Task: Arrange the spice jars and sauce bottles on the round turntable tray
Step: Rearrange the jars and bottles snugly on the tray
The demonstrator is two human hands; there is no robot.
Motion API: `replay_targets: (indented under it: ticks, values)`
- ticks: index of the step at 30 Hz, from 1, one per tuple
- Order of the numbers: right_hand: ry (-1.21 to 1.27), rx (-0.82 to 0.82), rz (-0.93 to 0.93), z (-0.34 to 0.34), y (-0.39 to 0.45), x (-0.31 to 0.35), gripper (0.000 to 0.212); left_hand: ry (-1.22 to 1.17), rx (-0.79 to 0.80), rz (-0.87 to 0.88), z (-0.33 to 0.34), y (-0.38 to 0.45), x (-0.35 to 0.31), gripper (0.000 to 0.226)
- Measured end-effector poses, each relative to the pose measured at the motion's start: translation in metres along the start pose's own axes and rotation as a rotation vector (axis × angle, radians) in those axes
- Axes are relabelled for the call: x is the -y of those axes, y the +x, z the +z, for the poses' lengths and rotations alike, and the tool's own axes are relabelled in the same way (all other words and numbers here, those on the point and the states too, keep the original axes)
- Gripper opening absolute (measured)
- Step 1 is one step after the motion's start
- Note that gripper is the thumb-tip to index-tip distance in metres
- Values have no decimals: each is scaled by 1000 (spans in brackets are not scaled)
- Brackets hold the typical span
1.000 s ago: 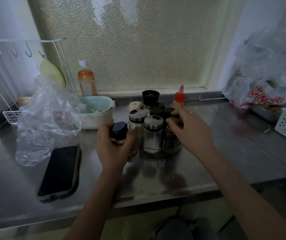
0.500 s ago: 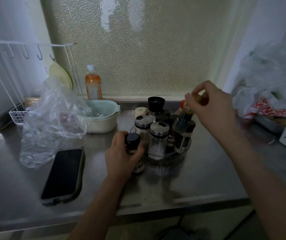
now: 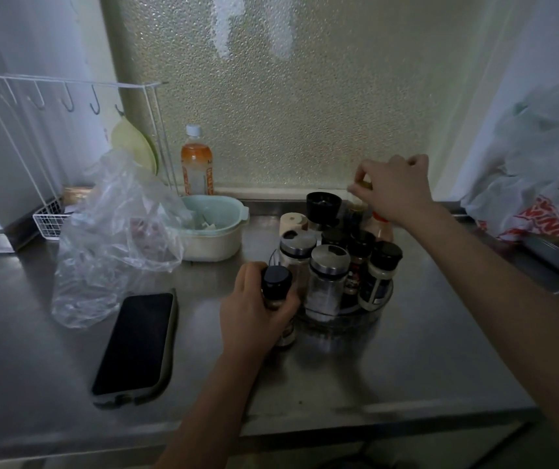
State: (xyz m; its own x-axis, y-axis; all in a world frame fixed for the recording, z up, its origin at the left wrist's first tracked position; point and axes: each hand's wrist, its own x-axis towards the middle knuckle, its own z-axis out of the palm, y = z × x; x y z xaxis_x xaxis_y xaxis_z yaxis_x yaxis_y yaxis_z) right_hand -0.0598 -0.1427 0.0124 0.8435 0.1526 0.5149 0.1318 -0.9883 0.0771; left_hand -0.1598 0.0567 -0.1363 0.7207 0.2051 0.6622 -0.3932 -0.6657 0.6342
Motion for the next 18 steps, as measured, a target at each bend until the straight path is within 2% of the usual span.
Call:
replay_targets:
  ticks: [3,9,11,14,15,16,18]
  values:
    - [-46,195,17,8,0,1,28,10,-3,-6,0,0,-1,43]
    - [-157,407,-31,7,6,14,25,6,1,-29,-1,0,-2,45]
    - [-138,355,-29,4,6,20,25,6,-4,-28,-1,1,-1,46]
    - [-26,-11,-87,1,6,35,23,15,-5,-18,-1,1,-1,46]
    - [36,-90,-130,-1,6,43,21,15,-5,-13,0,1,-1,46]
    - [92,-80,-170,-3,6,53,22,12,-6,-12,0,1,-1,45]
    - [133,111,-209,-1,10,72,30,8,-15,-20,0,1,-1,46]
